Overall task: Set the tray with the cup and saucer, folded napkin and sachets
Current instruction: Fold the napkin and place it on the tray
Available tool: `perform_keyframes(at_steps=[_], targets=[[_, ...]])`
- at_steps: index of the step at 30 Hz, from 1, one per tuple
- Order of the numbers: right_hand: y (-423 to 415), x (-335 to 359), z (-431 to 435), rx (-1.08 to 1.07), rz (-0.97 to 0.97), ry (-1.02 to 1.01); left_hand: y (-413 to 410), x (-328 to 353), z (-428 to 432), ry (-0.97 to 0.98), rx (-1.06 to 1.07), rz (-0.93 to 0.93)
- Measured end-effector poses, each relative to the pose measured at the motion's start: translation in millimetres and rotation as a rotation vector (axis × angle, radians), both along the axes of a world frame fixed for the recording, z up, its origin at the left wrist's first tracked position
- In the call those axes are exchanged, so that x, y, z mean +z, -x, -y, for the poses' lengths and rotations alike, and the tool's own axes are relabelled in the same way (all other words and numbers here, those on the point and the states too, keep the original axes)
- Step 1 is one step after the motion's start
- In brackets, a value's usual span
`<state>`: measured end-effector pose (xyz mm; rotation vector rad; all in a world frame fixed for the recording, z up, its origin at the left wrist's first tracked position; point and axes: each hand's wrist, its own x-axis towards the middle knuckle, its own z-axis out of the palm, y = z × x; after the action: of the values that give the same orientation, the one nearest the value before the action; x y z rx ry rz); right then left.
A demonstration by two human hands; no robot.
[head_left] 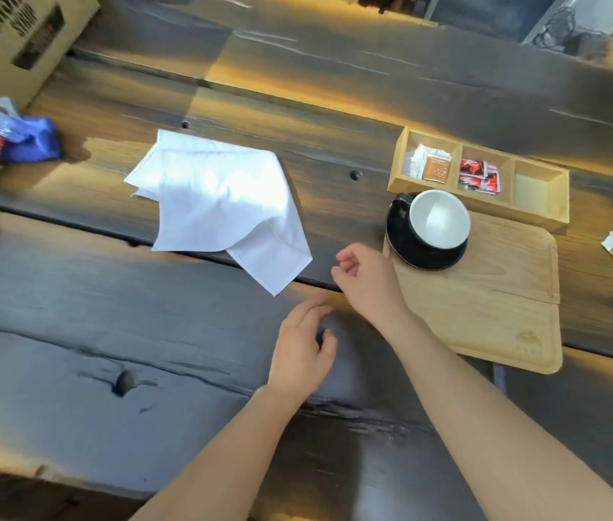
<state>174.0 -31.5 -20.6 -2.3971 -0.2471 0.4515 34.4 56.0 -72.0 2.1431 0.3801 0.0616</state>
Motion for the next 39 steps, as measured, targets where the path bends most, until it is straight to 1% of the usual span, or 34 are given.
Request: perform_keyframes(at_steps=[2,5,8,10,13,14,17,19,21,23,25,26,29,31,33,35,37,39], targets=[[3,-17,-35,0.03,0.005,0.061,12,13,-34,-0.018,0.104,-0.003],[2,-36,-78,0.05,0.046,0.192,19,33,-87,-0.067,0.193,-0.031],[-1,-39,-102,-0.045,0.152,0.266,7,50,-136,-0.119,0.237,-0.058],[-3,-31,-109,-0.1,0.205,0.24,-8,59,-159,-0.14,0.232,-0.067],[-2,-2,-112,-0.076,0.299,0.194,-36,74,-175,-0.157,0.175,-0.08],[0,10,-112,-0.058,0.299,0.153,-46,79,-174,-0.176,0.145,-0.075],[2,54,-110,0.037,0.211,-0.019,-72,96,-164,-0.22,0.065,-0.02],[2,87,-105,0.083,0.191,-0.125,-85,110,-160,-0.243,0.066,0.043],[2,118,-95,0.07,0.195,-0.192,-93,127,-161,-0.219,0.087,0.105],[0,143,-78,0.015,0.218,-0.189,-95,143,-167,-0.206,0.066,0.159],[0,162,-52,0.003,0.271,-0.126,-95,159,-176,-0.281,0.002,0.212],[1,169,-39,0.035,0.295,-0.059,-94,167,-181,-0.333,-0.034,0.232],[10,184,-1,0.257,0.339,0.235,-95,194,-188,-0.452,-0.156,0.308],[14,189,17,0.34,0.322,0.353,-96,207,-191,-0.525,-0.218,0.4],[19,195,43,0.266,0.283,0.409,-96,220,-187,-0.553,-0.296,0.445],[26,199,70,0.145,0.254,0.386,-93,228,-182,-0.585,-0.335,0.468],[32,200,95,0.06,0.252,0.336,-87,234,-178,-0.611,-0.332,0.477],[41,200,119,0.003,0.224,0.337,-81,239,-175,-0.603,-0.308,0.474]])
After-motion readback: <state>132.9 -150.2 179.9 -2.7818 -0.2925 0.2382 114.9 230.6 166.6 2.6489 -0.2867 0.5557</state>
